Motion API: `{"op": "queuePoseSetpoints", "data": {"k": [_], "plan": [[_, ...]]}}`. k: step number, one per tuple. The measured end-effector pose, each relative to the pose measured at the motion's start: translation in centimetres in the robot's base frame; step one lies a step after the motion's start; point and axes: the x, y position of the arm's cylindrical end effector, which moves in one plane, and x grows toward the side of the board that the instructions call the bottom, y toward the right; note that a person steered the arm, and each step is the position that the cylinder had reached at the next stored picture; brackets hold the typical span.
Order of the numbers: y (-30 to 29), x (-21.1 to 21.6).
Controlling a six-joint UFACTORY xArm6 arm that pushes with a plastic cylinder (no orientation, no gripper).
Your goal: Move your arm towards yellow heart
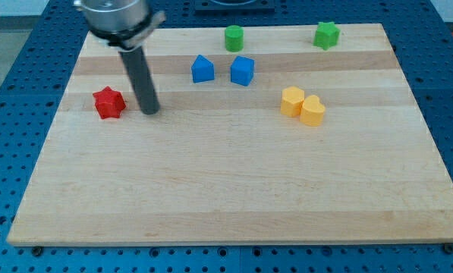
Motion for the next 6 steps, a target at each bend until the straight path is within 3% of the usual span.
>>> {"op": "queuePoseSetpoints", "data": {"k": [6], "plan": [[23.0, 2.3]]}}
